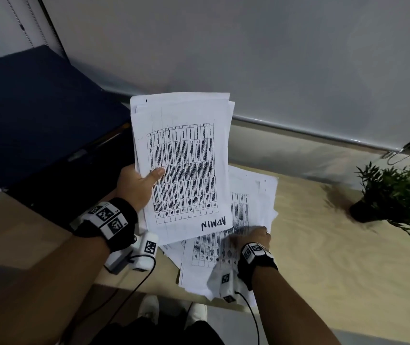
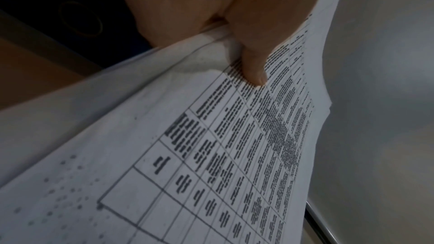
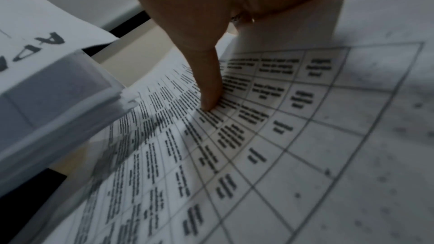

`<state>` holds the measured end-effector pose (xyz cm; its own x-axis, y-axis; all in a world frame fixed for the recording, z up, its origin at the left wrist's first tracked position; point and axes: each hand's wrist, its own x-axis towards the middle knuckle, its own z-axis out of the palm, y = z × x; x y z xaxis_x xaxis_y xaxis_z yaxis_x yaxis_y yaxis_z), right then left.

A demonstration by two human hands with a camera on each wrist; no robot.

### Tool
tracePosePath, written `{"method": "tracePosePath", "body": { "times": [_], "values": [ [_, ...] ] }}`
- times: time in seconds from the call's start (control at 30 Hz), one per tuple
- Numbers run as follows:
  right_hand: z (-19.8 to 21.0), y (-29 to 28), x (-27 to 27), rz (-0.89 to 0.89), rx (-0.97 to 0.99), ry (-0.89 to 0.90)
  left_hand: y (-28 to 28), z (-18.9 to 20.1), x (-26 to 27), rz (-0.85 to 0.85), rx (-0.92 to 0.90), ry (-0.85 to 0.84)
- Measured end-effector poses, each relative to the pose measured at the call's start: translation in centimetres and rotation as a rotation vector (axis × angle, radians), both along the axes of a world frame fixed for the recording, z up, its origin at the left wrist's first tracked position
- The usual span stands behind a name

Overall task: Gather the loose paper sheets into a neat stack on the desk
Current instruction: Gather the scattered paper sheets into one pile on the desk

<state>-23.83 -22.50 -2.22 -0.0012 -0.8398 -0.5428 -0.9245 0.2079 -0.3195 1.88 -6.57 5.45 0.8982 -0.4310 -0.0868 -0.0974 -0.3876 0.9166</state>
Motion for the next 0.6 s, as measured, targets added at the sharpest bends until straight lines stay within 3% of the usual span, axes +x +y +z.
{"method": "tracePosePath", "body": {
  "times": [0.17, 0.33, 0.4, 0.5, 0.6],
  "values": [
    [0.7, 0.6, -0.5, -0.008, -0.025, 0.200, 0.1, -0.6, 0.3, 0.005, -0.003, 0.019],
    [0.1, 0.3, -1.7, -0.062, -0.057, -0.100, -0.2, -0.8, 0.2, -0.024, 0.049, 0.024],
    [0.9, -0.3, -2.5, -0.075, -0.029, -0.130, -0.5, -0.7, 0.0, -0.021, 0.087, 0.047],
    [3.4, -2.0, -4.0, -0.062, -0.070, -0.142, -0.9, -1.4, -0.7, -0.043, 0.154, 0.101],
    [8.2, -4.6, -5.7, -0.052, -0.266, -0.163, -1.7, -3.0, -2.4, -0.155, 0.198, 0.192]
  ]
}}
